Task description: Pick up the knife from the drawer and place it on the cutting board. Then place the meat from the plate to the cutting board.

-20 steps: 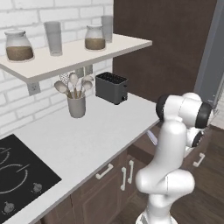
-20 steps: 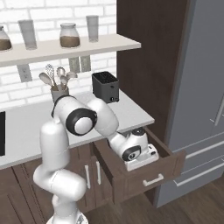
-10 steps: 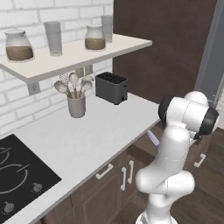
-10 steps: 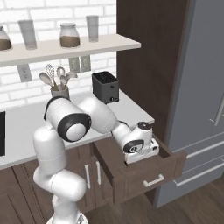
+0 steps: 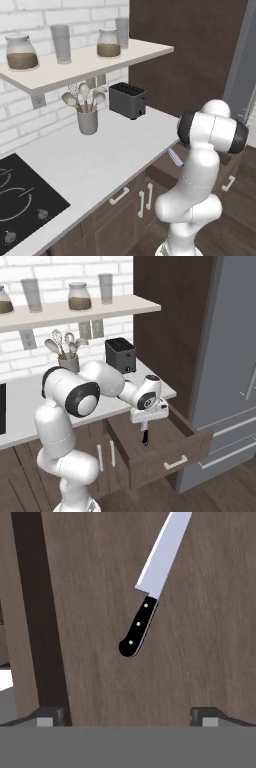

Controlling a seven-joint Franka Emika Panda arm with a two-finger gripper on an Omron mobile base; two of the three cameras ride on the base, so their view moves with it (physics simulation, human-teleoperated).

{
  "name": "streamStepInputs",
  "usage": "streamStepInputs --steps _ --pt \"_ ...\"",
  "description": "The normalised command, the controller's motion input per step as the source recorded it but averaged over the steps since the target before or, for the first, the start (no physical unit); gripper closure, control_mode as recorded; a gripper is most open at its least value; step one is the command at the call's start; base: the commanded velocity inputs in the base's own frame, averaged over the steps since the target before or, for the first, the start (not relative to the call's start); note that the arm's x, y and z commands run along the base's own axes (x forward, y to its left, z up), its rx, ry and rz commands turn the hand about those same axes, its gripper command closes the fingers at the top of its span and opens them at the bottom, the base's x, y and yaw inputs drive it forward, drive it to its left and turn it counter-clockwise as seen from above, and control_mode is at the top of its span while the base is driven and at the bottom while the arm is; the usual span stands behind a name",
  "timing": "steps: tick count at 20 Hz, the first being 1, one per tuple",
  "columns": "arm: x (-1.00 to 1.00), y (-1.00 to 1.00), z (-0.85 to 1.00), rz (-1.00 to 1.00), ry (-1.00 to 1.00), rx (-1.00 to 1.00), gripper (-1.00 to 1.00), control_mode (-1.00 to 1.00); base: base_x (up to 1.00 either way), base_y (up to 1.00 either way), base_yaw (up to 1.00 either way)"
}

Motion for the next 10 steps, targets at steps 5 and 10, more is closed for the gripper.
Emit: streamStepInputs --steps 5,10 --pt "0.22 0.28 -0.35 -0.13 0.03 0.0 -1.0 -1.0 0.0 0.0 0.0" --pt "0.09 0.0 -0.22 -0.08 0.0 0.0 -1.0 -1.0 0.0 0.0 0.0"
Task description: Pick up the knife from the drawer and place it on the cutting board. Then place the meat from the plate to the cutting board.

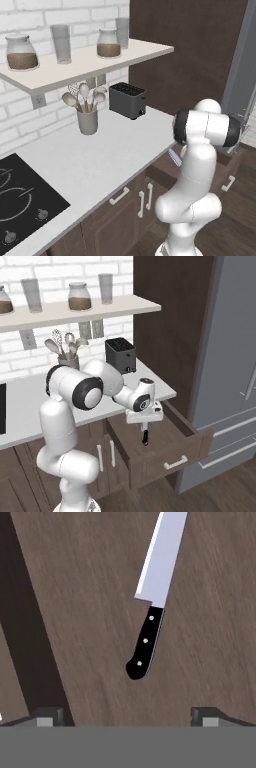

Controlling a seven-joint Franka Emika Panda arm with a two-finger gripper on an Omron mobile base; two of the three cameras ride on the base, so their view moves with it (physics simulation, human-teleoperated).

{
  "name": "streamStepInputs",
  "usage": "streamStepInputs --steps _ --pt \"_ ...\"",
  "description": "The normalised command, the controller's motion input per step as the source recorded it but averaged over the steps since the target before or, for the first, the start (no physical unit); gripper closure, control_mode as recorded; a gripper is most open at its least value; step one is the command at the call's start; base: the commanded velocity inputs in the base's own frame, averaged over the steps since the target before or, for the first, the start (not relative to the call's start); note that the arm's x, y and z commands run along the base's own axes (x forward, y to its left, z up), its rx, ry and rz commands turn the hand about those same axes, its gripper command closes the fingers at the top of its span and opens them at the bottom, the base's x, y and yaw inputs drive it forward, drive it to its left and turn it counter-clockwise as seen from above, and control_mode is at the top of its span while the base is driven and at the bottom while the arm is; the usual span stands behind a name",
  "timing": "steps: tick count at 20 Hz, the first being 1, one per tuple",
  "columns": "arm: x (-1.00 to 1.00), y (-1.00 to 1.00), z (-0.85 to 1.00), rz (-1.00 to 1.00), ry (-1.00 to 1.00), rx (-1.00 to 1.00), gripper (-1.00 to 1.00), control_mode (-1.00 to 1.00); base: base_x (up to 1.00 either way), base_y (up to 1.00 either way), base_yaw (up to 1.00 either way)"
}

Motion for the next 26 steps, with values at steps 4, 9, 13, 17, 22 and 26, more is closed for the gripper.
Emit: streamStepInputs --steps 4,9,13,17,22,26 --pt "0.38 0.0 -0.22 0.0 0.0 0.0 -1.0 -1.0 0.0 0.0 0.0" --pt "0.23 0.0 -0.27 0.0 0.0 0.0 -1.0 -1.0 0.0 0.0 0.0" --pt "0.01 -0.01 -0.32 0.0 0.0 0.0 -1.0 -1.0 0.0 0.0 0.0" --pt "0.0 -0.01 -0.36 0.0 0.0 0.01 -1.0 -1.0 0.0 0.0 0.0" --pt "0.0 -0.02 -0.35 0.0 0.0 0.0 -1.0 -1.0 0.0 0.0 0.0" --pt "0.09 -0.16 -0.19 -0.08 0.0 0.0 -1.0 -1.0 0.0 0.0 0.0"
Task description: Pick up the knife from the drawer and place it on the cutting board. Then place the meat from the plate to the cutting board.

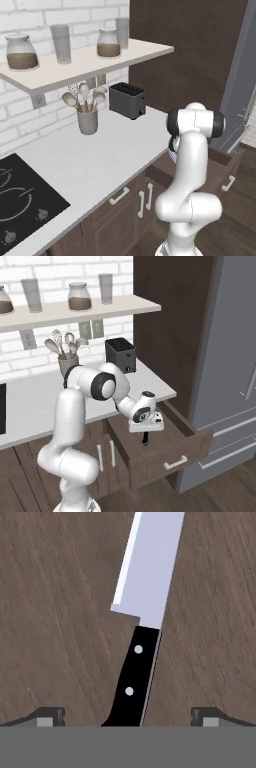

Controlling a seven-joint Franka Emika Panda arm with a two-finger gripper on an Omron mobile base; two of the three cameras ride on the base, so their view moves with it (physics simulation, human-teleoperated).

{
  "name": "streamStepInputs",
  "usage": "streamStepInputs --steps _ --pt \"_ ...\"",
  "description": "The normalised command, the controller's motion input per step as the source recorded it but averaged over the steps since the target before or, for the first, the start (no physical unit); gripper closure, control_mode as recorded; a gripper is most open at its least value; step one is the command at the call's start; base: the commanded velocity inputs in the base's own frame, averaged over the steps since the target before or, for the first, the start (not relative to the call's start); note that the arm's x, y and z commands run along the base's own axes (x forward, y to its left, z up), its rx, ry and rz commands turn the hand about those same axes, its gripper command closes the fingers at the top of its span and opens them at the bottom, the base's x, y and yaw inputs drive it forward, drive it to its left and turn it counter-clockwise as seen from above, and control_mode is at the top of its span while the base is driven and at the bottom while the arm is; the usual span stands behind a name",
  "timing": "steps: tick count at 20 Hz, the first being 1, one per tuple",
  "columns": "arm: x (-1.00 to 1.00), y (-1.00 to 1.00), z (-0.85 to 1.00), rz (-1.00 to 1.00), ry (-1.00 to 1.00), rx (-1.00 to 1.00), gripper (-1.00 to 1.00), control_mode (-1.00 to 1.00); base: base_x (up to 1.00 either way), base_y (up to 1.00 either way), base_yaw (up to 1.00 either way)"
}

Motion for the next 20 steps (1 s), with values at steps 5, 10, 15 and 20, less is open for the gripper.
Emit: streamStepInputs --steps 5,10,15,20 --pt "0.15 -0.14 -0.15 -0.1 0.0 0.0 -1.0 -1.0 0.0 0.0 0.0" --pt "0.13 0.0 -0.22 -0.07 0.0 0.0 -1.0 -1.0 0.0 0.0 0.0" --pt "0.12 0.0 -0.32 -0.05 0.0 0.0 -1.0 -1.0 0.0 0.0 0.0" --pt "0.13 0.07 -0.52 0.0 0.0 0.0 1.0 -1.0 0.0 0.0 0.0"
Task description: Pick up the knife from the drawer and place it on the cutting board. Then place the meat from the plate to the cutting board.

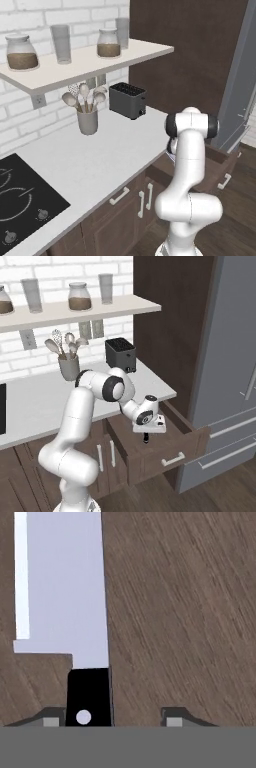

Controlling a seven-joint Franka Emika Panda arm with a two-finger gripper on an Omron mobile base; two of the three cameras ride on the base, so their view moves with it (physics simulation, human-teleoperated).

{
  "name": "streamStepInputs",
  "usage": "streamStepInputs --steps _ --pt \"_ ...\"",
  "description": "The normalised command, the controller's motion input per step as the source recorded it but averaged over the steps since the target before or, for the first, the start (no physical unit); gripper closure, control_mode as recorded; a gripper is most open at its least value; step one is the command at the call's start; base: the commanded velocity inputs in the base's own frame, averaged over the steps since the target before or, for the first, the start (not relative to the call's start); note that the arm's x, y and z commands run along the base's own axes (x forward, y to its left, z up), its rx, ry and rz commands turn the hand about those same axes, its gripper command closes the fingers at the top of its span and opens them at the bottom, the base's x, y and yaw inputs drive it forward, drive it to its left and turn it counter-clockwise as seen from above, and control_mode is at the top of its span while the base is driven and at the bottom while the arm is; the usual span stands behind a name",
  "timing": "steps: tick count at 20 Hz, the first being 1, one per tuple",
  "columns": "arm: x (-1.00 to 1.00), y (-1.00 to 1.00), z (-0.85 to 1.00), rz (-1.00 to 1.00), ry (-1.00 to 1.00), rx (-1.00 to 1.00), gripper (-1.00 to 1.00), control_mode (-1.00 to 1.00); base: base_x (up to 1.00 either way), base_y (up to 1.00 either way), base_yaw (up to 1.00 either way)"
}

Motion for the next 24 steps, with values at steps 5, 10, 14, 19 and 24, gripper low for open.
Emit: streamStepInputs --steps 5,10,14,19,24 --pt "-0.03 0.02 -0.55 0.0 0.0 -0.01 1.0 -1.0 0.0 0.0 0.0" --pt "-0.42 0.13 -0.58 -0.02 0.0 0.0 1.0 -1.0 0.0 0.0 0.0" --pt "-0.55 0.2 -0.51 -0.06 0.0 0.0 1.0 -1.0 0.0 0.0 0.0" --pt "-0.55 0.05 -0.17 -0.05 0.0 0.01 1.0 -1.0 0.0 0.0 0.0" --pt "-0.55 -0.09 0.03 0.0 0.0 0.06 1.0 -1.0 0.0 0.0 0.0"
